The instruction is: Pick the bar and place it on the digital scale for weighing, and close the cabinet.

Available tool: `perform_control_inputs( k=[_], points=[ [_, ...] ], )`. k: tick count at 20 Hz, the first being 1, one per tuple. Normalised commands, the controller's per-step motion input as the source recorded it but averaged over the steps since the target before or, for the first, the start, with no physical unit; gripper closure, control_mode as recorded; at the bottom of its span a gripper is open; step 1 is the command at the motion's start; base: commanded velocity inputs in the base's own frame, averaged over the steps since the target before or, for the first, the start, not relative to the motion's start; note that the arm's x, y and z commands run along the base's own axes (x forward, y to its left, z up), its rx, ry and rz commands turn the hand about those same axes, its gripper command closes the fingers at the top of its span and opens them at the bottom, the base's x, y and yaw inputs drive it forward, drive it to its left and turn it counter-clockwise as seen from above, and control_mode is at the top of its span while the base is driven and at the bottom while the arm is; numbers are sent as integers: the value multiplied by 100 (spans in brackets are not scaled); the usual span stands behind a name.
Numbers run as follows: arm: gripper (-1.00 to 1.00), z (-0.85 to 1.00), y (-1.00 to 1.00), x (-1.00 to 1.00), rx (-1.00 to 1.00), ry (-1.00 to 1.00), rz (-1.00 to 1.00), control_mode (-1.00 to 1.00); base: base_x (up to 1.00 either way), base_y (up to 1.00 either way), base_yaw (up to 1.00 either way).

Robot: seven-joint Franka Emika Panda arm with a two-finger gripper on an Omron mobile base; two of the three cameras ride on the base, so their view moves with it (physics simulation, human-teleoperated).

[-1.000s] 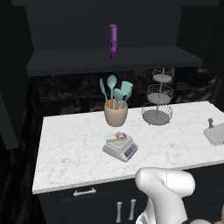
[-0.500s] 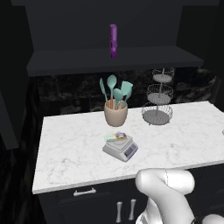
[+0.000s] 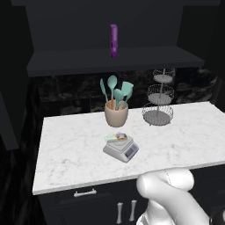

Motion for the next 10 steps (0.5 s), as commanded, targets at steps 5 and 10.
perform_control_inputs(
  k=[5, 10],
  points=[
    [-100, 85, -22, -1, 2, -10, 2, -100, 0, 0, 0],
    [-100, 100, -2, 0, 0, -18, 13, -100, 0, 0, 0]
  ],
)
